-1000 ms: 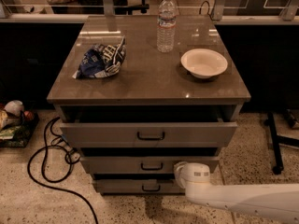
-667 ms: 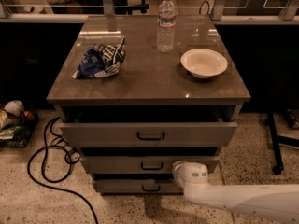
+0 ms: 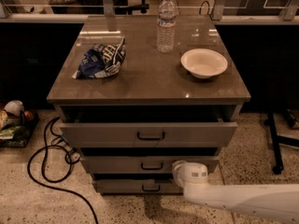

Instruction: Close middle drawer

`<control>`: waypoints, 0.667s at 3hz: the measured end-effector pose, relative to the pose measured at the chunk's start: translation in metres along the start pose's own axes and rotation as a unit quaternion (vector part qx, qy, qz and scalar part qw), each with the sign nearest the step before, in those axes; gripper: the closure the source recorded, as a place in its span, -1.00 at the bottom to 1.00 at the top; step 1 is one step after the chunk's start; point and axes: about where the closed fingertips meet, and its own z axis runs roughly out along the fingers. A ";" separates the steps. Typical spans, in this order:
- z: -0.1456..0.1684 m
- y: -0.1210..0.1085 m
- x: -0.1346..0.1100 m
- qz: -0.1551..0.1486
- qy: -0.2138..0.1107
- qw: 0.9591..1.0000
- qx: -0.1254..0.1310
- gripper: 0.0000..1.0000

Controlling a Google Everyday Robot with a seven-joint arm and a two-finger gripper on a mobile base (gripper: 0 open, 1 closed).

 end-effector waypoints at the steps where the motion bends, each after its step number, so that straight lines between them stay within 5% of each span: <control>1: 0.000 0.000 0.000 0.000 0.000 1.000 0.000 0.22; 2: 0.001 0.001 -0.001 0.000 -0.001 1.000 -0.001 -0.23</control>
Offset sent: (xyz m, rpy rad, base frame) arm 0.0000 0.0003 -0.0004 0.0003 0.0006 0.0003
